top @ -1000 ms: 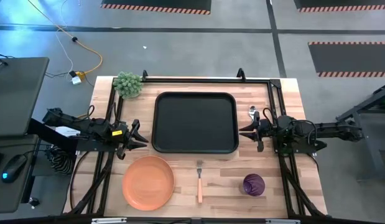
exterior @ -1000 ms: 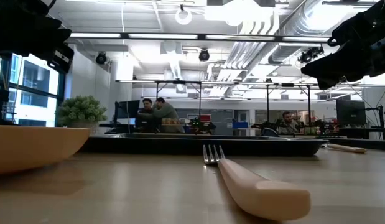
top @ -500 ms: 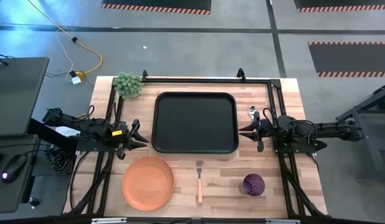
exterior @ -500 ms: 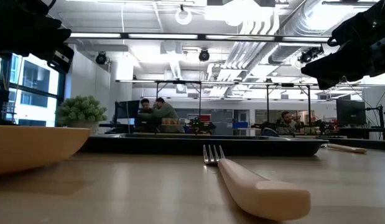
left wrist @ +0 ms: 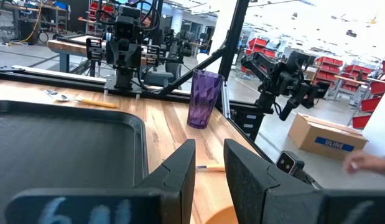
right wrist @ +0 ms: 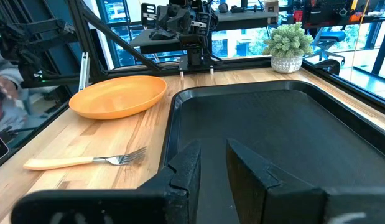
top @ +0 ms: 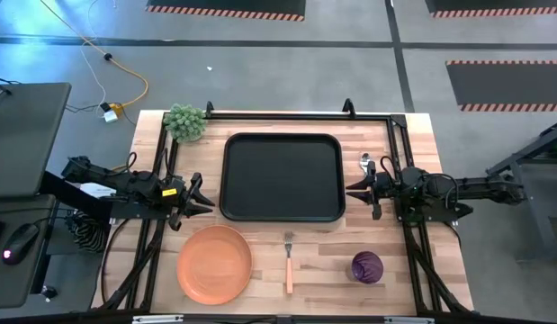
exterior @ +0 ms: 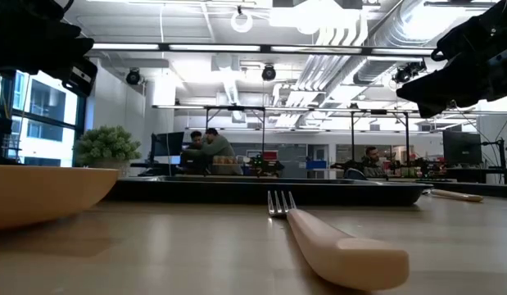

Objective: Pick and place plate/cup/fork/spoon on tray

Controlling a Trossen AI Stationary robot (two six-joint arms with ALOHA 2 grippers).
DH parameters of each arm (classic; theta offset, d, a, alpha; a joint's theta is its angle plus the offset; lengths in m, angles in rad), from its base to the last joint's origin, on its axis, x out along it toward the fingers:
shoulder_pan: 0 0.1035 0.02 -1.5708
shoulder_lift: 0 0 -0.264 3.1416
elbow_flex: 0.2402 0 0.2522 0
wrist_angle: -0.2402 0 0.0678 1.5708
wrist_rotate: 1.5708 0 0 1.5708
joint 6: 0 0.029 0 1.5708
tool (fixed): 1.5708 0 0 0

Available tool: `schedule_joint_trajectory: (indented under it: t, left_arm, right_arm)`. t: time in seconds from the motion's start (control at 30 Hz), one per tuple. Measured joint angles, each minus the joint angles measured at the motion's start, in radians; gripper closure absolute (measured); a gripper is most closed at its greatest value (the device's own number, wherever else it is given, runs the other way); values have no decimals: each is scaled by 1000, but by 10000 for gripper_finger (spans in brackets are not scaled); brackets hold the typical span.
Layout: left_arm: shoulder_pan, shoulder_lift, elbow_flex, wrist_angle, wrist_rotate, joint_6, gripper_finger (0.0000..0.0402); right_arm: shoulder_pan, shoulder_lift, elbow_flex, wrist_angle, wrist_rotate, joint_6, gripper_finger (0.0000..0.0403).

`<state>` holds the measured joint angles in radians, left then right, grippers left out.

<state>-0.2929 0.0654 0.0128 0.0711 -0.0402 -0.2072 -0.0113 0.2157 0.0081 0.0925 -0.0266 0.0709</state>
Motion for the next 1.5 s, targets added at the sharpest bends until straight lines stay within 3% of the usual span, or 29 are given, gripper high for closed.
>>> schedule_joint_trajectory:
  t: [1.5]
  left_arm:
    - [0, 0, 0, 18, -34, -26, 326]
  right_arm:
    - [0, 0, 0, 1, -4, 0, 334]
